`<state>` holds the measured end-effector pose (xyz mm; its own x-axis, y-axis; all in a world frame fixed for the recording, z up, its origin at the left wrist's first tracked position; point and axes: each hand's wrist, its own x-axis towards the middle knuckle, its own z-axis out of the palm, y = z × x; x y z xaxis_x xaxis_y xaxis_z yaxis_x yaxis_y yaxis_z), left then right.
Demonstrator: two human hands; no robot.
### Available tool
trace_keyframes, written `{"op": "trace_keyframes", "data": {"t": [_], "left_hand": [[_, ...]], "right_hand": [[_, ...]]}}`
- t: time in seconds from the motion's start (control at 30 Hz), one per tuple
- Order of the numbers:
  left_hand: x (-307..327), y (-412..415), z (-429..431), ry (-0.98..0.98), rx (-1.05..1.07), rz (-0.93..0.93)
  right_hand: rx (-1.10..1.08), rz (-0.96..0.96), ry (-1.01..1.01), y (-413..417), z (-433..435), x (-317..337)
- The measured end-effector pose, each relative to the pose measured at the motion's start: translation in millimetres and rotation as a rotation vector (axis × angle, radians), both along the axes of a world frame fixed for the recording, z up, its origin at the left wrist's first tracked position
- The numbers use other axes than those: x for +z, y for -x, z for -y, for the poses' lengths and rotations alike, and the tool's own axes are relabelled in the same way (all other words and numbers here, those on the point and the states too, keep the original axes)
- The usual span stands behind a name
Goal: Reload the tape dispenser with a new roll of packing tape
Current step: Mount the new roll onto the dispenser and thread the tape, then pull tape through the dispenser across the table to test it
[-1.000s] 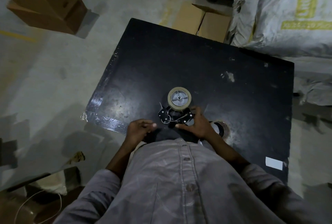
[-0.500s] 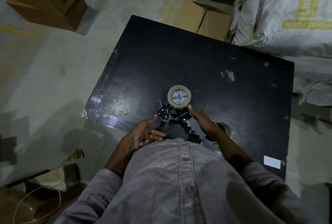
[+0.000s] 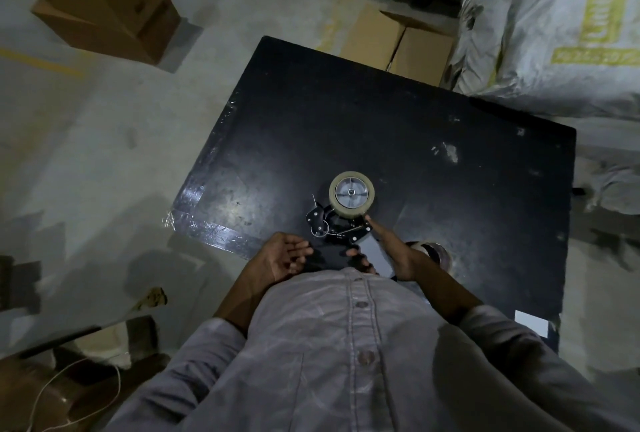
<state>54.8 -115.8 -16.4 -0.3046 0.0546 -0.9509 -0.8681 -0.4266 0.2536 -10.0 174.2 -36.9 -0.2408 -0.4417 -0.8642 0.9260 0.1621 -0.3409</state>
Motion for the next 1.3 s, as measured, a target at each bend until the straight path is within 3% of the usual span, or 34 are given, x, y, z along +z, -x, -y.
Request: {"op": "trace_keyframes", "data": {"t": [0.3, 0.57, 0.73, 0.93, 1.3], "left_hand": [[-2, 5, -6, 0.165, -0.073, -0.065], [-6, 6, -9, 0.24, 0.0, -0.083], [-15, 12, -12, 0.299, -0.1, -0.111], [-15, 38, -6, 0.313, -0.209, -0.172], [-5, 88, -18, 0.35, -0.278, -0.225]], "right_hand": [[-0.14, 0.159, 0.145, -8, 15, 30], [-0.183, 0.001, 0.082, -21, 31, 36], [-0.146, -0.169, 0.071, -22, 22, 28], [-0.087, -0.273, -0.181, -18, 10, 32], [-0.214, -0.592, -0.364, -47, 0, 47]]}}
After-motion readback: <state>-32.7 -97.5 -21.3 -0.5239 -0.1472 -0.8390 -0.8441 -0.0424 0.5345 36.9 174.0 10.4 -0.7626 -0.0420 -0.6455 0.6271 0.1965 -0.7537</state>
